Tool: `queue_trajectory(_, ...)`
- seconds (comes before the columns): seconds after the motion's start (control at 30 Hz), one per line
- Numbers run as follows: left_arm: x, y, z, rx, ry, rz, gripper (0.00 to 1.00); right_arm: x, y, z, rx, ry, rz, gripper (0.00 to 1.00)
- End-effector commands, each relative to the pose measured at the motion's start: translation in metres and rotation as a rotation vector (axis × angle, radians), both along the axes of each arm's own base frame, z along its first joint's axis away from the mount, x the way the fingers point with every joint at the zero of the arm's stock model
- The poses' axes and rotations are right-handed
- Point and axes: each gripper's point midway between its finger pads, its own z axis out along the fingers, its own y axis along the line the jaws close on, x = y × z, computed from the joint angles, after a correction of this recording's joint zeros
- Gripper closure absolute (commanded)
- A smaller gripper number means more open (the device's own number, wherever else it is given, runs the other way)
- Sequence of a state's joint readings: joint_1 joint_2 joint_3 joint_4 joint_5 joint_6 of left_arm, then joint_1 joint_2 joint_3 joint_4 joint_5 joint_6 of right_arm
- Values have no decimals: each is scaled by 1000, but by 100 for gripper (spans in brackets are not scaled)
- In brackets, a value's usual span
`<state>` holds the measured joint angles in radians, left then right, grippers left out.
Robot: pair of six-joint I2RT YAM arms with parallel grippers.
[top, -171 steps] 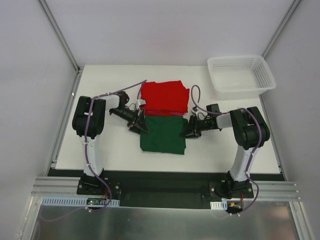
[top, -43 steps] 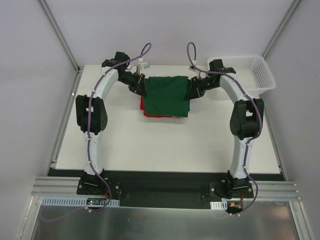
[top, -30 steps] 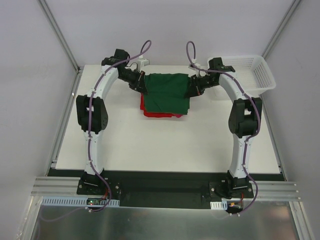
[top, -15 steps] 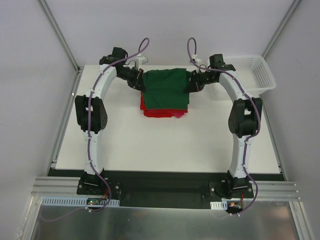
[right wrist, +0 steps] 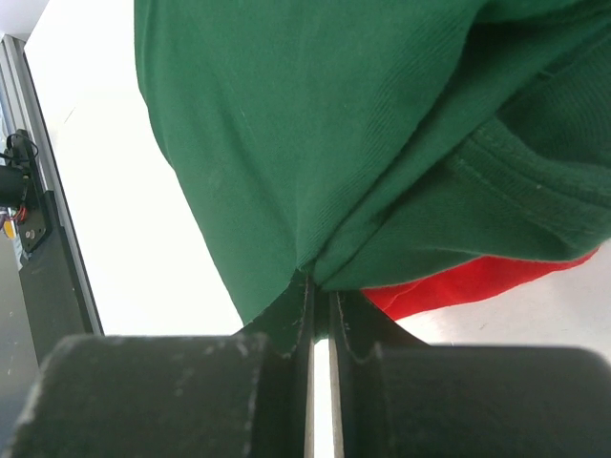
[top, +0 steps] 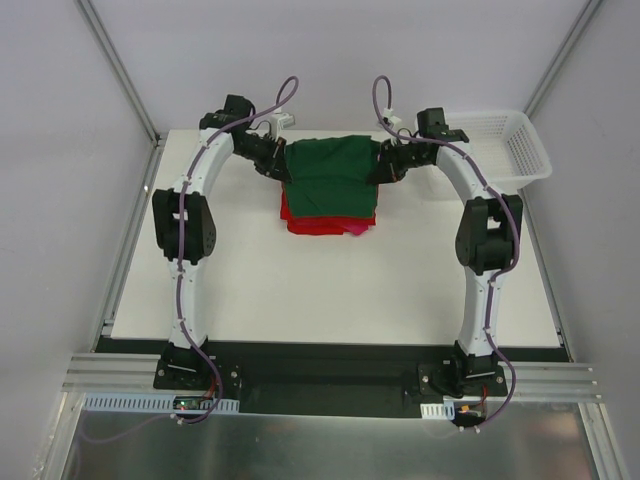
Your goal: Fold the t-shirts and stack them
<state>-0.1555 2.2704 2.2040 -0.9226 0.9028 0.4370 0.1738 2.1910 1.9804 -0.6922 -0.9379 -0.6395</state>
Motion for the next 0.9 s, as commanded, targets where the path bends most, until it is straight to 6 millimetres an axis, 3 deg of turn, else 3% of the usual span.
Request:
queue_trajectory(0.0, 14, 21, -2, 38, -48, 26, 100, 15, -11, 0, -30, -51, -25, 99)
queue_trajectory(0.87, 24, 22, -30, 56, -12, 29, 100, 24, -14, -28, -62, -45, -26, 99)
